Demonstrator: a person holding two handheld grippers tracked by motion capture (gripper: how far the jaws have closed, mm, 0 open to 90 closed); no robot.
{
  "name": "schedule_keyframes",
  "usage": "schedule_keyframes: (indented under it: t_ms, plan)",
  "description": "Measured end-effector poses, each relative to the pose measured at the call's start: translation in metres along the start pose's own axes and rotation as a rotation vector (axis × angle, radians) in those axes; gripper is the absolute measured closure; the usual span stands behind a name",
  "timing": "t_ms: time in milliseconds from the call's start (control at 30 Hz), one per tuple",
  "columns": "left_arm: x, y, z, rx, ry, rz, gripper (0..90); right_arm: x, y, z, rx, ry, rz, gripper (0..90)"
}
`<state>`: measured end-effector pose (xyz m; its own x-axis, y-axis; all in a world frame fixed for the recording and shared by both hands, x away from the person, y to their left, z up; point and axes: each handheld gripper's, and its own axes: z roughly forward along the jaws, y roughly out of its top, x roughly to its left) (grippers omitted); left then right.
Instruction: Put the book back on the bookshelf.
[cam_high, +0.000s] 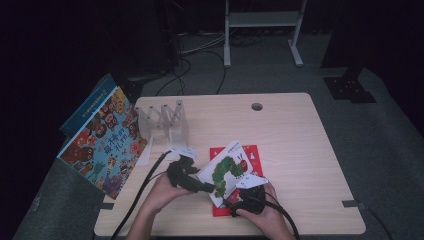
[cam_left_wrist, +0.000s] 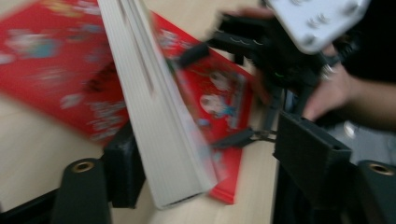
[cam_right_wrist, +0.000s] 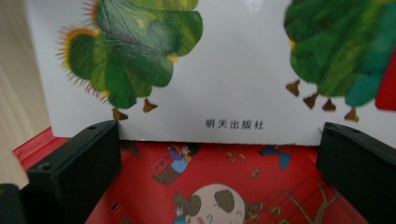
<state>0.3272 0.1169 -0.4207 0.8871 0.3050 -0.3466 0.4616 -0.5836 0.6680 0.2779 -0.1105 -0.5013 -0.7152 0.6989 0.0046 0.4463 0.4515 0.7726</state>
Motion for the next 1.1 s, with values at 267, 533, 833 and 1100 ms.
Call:
schedule_keyframes:
  t_ms: [267,533,833,1100]
  plan:
    - [-0.013,0.007,0.006,0.029,0.085,0.057,44.7,-0.001,0.0,0.0,-0.001,-0.006,0.001,0.0]
    - [-0.01,0.005,0.006,0.054,0.174,0.068,63.3,-0.001,0.0,0.0,0.001,-0.002,0.001,0.0]
    - [-0.008,0.011,0.001,0.053,0.245,0.121,70.2,-0.011,-0.003,-0.01,-0.011,0.006,-0.021,13.0]
    - [-0.006,0.014,-0.001,0.065,0.273,0.142,74.3,-0.052,-0.008,-0.033,-0.016,-0.044,-0.008,13.9]
